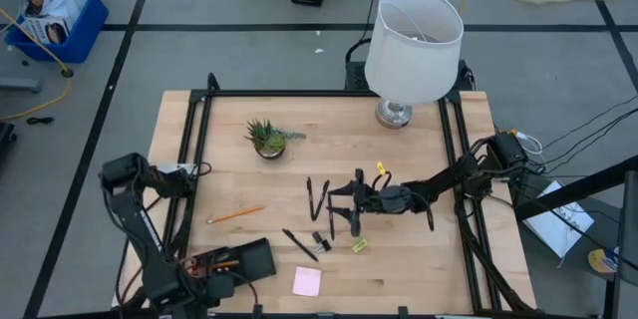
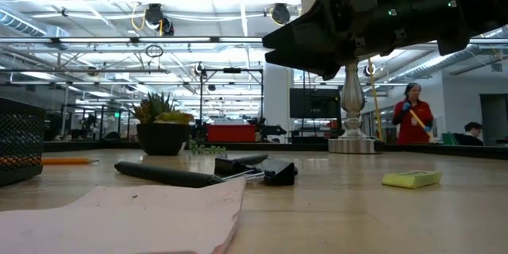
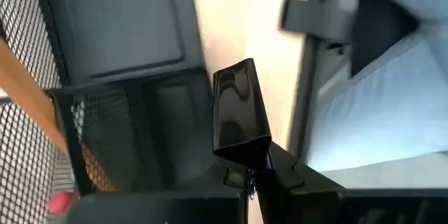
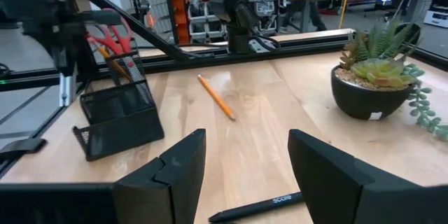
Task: Pick and place office supplies into organizer
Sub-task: Put the top binder clip into the bottom left section of the desk organizer
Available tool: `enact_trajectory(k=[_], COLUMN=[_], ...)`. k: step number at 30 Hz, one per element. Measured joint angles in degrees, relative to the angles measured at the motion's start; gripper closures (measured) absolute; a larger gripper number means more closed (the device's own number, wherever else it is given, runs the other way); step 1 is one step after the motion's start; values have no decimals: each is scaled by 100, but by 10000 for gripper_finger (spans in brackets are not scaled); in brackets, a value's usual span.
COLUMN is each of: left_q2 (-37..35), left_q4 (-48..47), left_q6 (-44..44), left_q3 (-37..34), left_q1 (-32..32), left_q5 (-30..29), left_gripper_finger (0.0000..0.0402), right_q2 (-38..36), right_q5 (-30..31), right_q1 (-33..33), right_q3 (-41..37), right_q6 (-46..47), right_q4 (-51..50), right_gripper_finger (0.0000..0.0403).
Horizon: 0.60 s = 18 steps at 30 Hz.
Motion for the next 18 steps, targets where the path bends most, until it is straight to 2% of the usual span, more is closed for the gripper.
enact_trajectory(k=[6,18], left_q2=[52,52], left_q4=[-422,-422], left_q6=[-132,-293], left_q3=[-2,-222], left_q1=[138,71], left_q5=[88,222], left_gripper_finger=[392,391], right_q2=[0,0], right_q5=[-2,-2], right_q1=[6,6], right_q3=[0,0], right_q6=[1,1], right_q4=[7,-43], right_gripper_finger=[206,206])
